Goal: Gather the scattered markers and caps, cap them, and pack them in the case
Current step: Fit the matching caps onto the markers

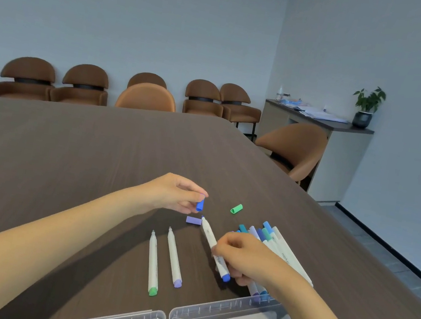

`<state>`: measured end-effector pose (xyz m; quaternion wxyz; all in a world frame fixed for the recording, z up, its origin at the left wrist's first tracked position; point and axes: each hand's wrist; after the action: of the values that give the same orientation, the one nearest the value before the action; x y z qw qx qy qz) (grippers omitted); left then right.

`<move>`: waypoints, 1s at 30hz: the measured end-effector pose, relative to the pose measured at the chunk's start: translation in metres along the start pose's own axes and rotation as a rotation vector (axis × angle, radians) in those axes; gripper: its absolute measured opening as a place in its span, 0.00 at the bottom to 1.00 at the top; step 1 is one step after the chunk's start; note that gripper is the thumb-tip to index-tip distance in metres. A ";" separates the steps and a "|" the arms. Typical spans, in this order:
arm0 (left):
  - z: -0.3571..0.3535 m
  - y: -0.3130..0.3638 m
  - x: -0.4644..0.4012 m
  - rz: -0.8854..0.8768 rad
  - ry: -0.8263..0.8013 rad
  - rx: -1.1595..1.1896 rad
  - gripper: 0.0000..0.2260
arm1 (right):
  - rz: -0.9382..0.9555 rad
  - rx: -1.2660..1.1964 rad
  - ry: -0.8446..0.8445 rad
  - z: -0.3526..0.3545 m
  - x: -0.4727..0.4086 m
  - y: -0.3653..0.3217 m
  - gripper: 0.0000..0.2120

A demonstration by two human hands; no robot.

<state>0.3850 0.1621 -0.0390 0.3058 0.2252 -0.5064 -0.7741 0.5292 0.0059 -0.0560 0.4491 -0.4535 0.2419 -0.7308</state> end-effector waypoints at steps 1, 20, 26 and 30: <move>0.000 0.000 0.001 0.019 -0.019 -0.025 0.09 | 0.018 -0.024 -0.005 0.000 0.000 0.000 0.06; -0.013 -0.012 0.007 0.070 0.031 0.077 0.11 | 0.044 -0.158 -0.032 -0.003 -0.006 0.000 0.09; -0.013 -0.007 0.006 0.043 0.013 0.220 0.11 | 0.051 -0.222 -0.028 -0.004 -0.004 0.000 0.08; -0.011 -0.004 0.004 0.037 0.003 0.302 0.10 | 0.064 -0.381 -0.039 -0.003 -0.001 -0.002 0.07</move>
<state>0.3882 0.1534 -0.0476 0.2835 0.2606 -0.6207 -0.6829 0.5253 0.0075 -0.0562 0.3829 -0.5365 0.3812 -0.6482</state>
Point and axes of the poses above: each hand's wrist, its own x-axis away from the middle knuckle, its own z-axis out of the back of the hand, y = z × x, and after that the axes turned 9 degrees about -z, right-handed
